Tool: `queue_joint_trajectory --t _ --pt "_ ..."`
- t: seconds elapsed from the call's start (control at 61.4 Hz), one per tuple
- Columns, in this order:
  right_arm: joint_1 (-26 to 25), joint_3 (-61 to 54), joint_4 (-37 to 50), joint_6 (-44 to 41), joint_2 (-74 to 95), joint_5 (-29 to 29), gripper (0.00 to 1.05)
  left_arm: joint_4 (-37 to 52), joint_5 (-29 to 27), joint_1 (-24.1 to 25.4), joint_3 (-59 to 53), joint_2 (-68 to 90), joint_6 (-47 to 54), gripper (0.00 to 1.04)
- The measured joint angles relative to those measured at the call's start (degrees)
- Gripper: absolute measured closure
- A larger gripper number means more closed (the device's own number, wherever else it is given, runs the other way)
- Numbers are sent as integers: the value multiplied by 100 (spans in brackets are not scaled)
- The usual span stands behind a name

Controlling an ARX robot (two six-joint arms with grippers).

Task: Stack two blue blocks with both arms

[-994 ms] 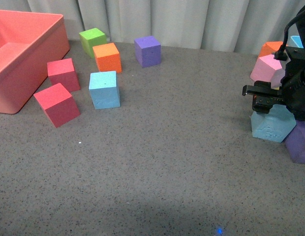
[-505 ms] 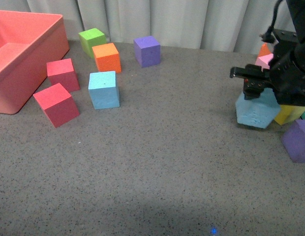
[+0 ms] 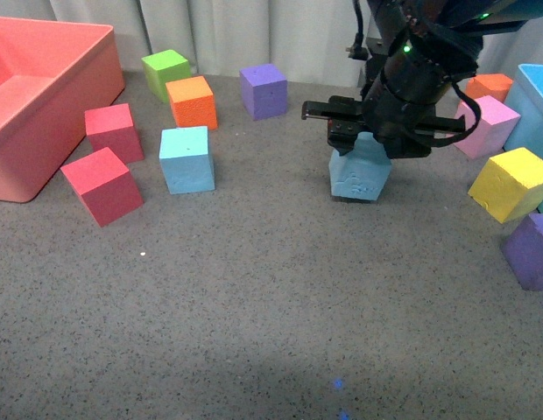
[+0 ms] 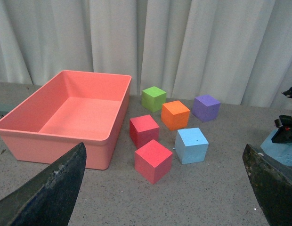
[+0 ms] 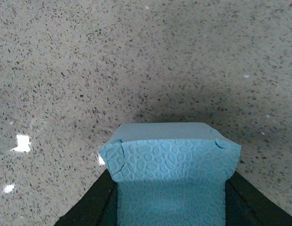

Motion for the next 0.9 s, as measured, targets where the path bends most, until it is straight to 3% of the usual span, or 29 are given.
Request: queue_joint_trajectory --t 0.293,0.635,0.896 --pt "260 809 -345 59 413 2 62 0 0 0 0 0 0 7" --pt "321 857 -382 2 557 144 62 0 0 0 0 0 0 7" --pt "306 702 -271 -17 516 122 22 0 0 0 0 0 0 7"
